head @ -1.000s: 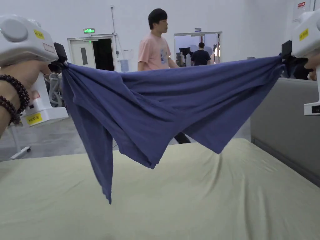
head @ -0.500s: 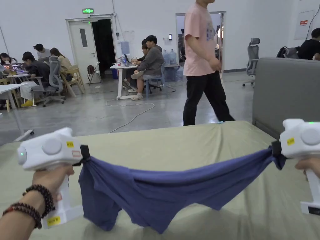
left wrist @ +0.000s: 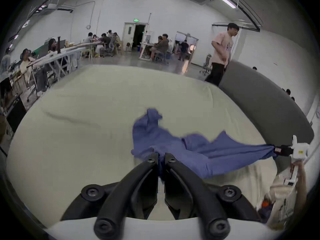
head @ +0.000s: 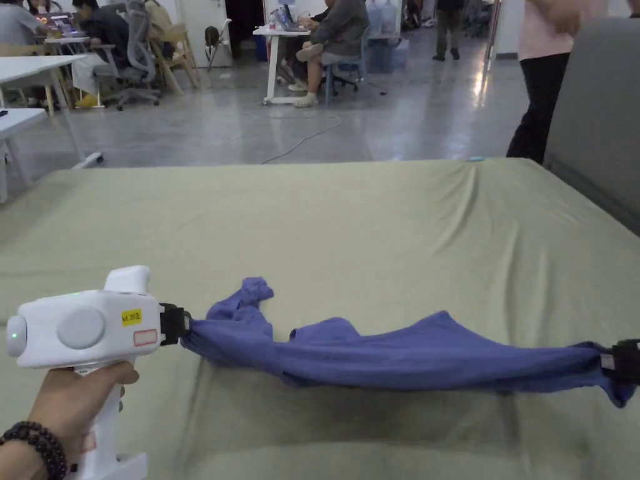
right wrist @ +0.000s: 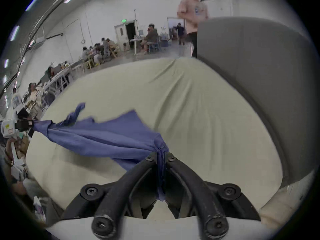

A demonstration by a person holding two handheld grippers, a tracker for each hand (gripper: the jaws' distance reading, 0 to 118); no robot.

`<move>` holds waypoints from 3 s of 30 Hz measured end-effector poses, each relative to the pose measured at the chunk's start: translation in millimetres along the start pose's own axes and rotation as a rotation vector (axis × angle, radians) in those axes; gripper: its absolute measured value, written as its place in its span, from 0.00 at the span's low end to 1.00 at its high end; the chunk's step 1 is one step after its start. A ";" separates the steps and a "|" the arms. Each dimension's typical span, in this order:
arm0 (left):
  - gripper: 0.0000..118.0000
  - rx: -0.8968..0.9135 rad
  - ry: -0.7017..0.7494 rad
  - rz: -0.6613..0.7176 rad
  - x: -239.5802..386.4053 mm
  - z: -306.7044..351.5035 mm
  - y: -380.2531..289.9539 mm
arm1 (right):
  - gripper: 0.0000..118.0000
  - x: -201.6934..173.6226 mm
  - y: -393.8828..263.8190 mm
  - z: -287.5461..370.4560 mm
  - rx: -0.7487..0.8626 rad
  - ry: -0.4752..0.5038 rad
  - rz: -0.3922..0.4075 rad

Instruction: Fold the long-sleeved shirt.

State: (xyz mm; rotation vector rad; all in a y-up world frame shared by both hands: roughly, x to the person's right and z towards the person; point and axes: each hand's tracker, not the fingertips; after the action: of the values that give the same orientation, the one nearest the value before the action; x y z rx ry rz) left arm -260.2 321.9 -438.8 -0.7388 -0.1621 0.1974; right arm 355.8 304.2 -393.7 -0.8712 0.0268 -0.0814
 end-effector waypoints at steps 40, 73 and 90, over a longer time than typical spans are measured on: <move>0.94 -0.185 0.109 -0.001 -15.1 -22.1 -106.2 | 0.40 -65.8 -58.2 -28.4 -0.106 0.042 0.205; 0.07 -0.248 0.117 0.074 -17.5 -54.9 -114.8 | 0.00 -159.0 127.3 -245.0 -0.290 -0.009 0.428; 0.07 0.304 0.055 -0.144 65.5 42.7 144.4 | 0.00 -106.7 273.0 111.9 0.418 -0.009 0.289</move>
State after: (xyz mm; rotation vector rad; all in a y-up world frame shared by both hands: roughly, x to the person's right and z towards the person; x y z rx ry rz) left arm -223.4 469.4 -501.0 -0.4277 -0.1290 0.0616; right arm 272.4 573.4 -531.5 -0.4428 0.1227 0.1830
